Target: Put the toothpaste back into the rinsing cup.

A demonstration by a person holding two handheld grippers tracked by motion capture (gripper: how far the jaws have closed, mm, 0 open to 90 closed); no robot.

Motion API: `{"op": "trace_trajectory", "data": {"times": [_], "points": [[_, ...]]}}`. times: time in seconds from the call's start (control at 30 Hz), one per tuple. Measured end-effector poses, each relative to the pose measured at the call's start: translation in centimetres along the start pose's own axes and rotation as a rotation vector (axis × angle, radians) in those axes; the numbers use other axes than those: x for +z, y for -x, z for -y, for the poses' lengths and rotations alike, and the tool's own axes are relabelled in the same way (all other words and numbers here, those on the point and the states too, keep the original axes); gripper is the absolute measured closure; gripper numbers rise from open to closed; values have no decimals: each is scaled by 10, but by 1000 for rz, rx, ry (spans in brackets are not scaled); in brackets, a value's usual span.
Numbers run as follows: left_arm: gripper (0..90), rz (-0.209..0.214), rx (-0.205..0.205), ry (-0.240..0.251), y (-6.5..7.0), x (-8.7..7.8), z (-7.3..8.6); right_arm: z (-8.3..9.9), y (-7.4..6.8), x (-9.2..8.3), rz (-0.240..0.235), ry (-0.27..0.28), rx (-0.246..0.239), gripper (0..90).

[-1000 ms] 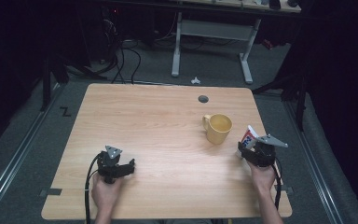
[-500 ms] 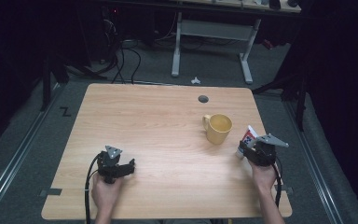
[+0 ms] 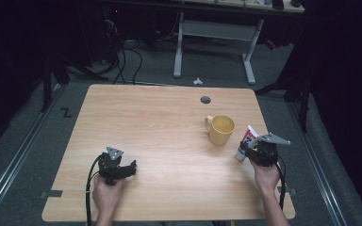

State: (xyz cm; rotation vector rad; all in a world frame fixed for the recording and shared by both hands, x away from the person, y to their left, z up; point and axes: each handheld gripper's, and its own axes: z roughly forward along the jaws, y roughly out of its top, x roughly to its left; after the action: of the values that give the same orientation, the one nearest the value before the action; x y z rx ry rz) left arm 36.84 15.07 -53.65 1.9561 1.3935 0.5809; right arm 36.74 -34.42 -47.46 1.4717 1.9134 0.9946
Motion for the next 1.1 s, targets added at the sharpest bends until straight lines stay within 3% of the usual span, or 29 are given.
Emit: {"op": "trace_trajectory", "data": {"times": [0.4,0.63,1.1], "points": [[165,0,1,0,0,0,0,-2,1,-9,-65,11,18,633],[165,0,1,0,0,0,0,-9,-1,-16,-86,22,-17,638],[165,0,1,0,0,0,0,-24,-4,-27,-139,50,-30,644]]}}
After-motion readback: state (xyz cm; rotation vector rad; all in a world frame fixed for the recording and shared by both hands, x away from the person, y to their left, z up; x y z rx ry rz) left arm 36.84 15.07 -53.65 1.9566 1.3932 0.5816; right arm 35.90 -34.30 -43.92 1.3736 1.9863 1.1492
